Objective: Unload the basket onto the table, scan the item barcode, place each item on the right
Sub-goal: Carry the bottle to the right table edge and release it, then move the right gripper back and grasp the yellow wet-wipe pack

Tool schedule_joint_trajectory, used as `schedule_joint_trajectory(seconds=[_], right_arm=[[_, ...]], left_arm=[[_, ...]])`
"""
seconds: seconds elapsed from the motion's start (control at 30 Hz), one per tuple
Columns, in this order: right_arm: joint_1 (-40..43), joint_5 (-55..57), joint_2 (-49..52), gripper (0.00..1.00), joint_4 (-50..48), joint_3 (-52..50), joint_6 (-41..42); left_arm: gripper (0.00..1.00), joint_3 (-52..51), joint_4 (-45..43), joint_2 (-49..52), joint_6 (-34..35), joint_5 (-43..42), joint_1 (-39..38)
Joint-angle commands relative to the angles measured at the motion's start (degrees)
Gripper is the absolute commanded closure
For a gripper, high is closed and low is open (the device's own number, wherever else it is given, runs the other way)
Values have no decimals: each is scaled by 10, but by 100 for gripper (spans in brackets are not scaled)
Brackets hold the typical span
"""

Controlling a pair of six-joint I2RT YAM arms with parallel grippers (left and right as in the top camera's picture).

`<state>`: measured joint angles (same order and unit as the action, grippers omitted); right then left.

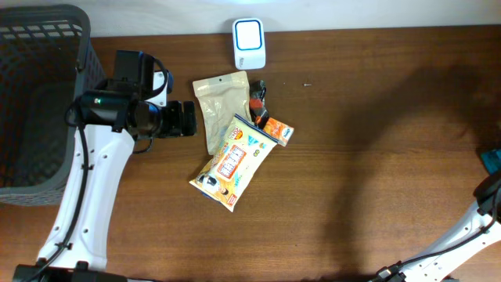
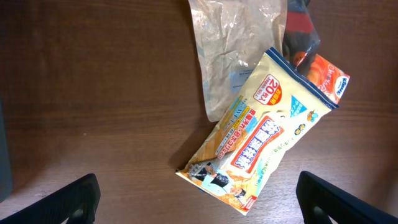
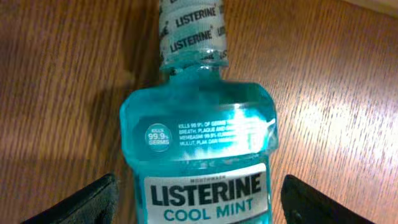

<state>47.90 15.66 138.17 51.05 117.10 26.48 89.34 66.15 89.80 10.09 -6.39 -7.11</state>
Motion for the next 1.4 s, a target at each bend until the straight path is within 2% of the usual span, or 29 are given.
schedule_joint_trajectory(seconds=[0.0, 0.13, 0.3, 0.43, 0.53, 0.67, 0.73, 0.8, 0.87, 0.9, 0.97, 1.2, 1.37], right_arm=[[-3, 11, -25, 8, 20, 7, -12], [-11, 0, -87, 6, 66, 56, -21], [-67, -151, -209, 6, 73, 63, -57], [-168, -337, -225, 4, 119, 63, -108], [-257, -394, -225, 1, 160, 62, -138], [-418, -390, -224, 1, 183, 61, -299], [-477, -390, -219, 1, 189, 60, -348], [-535, -381, -203, 0, 198, 60, -357], [-581, -376, -178, 13, 205, 59, -356], [-600, -376, -164, 23, 213, 59, -357], [-627, -375, -140, 33, 228, 59, -357], [-705, -377, -75, 33, 236, 59, -385], [-715, -356, -35, 34, 232, 59, -385]], left_arm=[[1, -2, -1, 1, -7, 4, -1], [1, -2, -1, 1, -7, 4, -1], [1, -2, -1, 1, -7, 4, -1], [1, -2, -1, 1, -7, 4, -1], [1, -2, -1, 1, -7, 4, -1], [1, -2, -1, 1, -7, 4, -1], [1, -2, -1, 1, -7, 4, -1], [1, -2, -1, 1, -7, 4, -1], [1, -2, -1, 1, -7, 4, -1], [1, -2, -1, 1, -7, 4, -1], [1, -2, -1, 1, -7, 4, -1], [1, -2, -1, 1, -7, 4, -1], [1, -2, -1, 1, -7, 4, -1]])
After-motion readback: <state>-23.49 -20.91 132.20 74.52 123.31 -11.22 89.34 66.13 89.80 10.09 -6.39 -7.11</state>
